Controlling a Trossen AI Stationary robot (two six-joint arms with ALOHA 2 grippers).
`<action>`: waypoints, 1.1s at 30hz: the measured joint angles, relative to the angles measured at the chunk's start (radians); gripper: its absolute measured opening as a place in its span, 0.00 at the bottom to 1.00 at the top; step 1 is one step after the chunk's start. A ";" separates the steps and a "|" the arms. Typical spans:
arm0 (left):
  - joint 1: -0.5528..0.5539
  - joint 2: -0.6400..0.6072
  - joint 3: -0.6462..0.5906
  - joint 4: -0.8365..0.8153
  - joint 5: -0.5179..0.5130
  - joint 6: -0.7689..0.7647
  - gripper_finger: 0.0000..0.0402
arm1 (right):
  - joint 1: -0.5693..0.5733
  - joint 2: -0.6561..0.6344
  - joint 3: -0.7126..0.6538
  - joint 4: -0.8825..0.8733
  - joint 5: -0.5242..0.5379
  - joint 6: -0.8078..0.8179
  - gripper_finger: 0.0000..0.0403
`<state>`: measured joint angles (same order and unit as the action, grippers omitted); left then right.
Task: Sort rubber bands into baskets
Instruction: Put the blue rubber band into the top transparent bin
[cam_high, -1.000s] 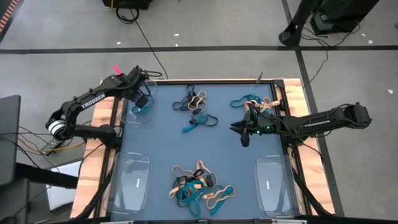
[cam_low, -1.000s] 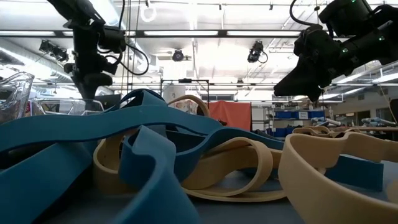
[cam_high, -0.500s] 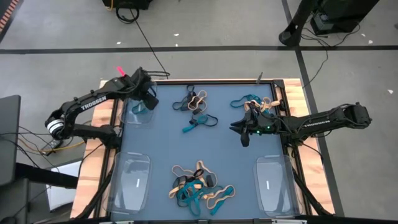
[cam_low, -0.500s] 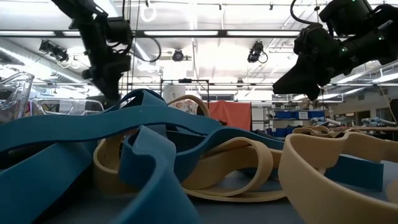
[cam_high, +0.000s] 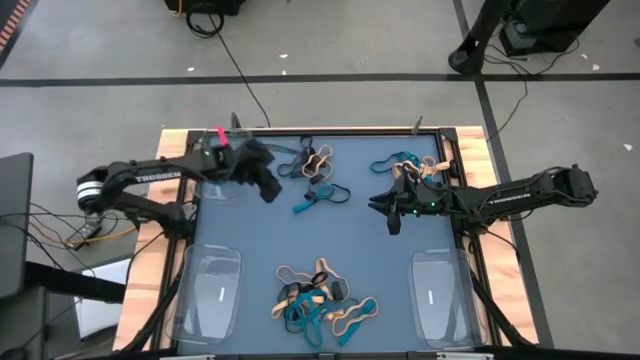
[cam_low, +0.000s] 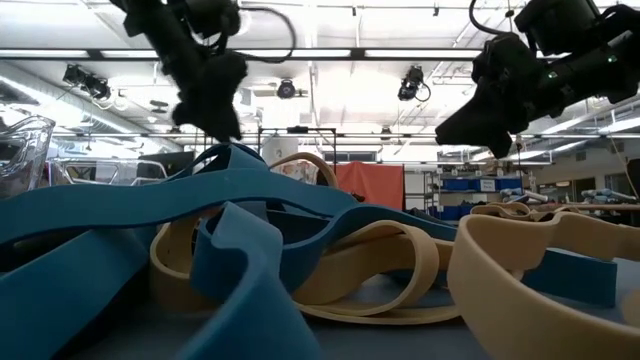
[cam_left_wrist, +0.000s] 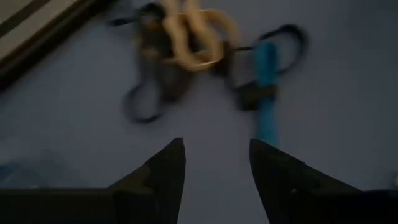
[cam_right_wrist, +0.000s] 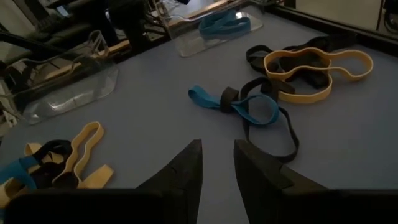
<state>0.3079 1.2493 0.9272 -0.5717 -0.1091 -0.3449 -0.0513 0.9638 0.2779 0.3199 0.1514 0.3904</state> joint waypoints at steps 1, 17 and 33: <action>-0.025 0.019 0.000 0.020 -0.003 -0.007 0.45 | 0.000 0.000 0.000 0.001 -0.005 0.000 0.26; -0.179 0.382 0.000 0.246 -0.032 -0.039 0.45 | 0.000 0.000 0.000 -0.003 -0.015 0.000 0.26; -0.176 0.484 0.000 0.269 -0.047 0.013 0.32 | -0.003 0.000 0.000 -0.001 -0.001 -0.027 0.26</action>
<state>0.1314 1.7330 0.9272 -0.3029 -0.1561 -0.3323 -0.0543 0.9638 0.2779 0.3189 0.1505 0.3637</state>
